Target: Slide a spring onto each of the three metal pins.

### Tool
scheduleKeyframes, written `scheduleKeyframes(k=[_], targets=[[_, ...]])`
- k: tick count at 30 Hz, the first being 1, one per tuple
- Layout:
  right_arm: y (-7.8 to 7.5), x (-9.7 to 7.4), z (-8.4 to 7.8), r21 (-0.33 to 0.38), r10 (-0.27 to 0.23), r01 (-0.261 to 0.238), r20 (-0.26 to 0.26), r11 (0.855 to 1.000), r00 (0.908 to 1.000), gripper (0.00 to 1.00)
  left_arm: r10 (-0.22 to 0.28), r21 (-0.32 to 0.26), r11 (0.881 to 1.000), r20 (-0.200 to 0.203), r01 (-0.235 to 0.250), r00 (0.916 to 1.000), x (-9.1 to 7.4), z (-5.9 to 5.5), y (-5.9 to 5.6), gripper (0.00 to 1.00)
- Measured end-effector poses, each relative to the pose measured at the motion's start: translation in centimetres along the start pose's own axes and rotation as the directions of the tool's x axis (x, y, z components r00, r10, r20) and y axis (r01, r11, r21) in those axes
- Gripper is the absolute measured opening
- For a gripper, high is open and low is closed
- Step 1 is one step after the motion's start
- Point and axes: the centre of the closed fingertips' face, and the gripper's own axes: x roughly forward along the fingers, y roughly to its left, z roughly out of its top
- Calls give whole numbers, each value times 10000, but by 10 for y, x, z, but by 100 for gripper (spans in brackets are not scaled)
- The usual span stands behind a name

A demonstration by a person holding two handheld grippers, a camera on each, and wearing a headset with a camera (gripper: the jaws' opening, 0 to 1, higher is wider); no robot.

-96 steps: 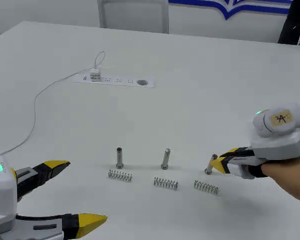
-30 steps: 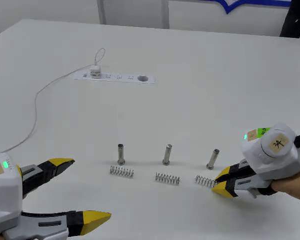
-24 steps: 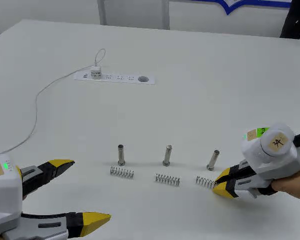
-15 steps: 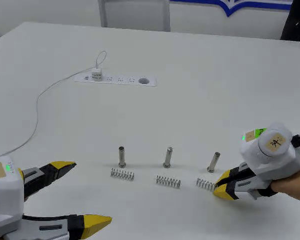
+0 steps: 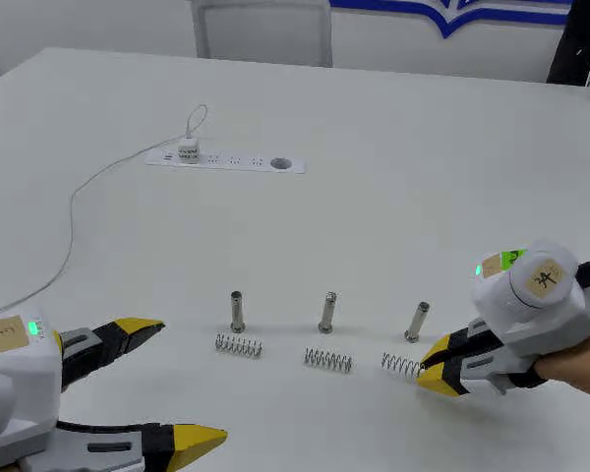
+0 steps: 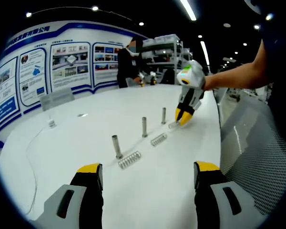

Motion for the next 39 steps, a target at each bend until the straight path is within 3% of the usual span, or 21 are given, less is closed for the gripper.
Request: scheduleKeyframes(k=[13,23,39], targets=[[13,-2,22,-626,329,-325,66,9975,9994,11,-709,474,9963,-128,715,9974,15,8,-7,74],[24,0,36,-1030,598,-593,15,9929,9982,11,-1493,968,9838,-239,1509,9885,36,18,-16,68],[45,3,63,-1796,1025,-1005,16,9786,9947,11,-2409,1310,9603,-548,2462,9690,56,21,-32,56]])
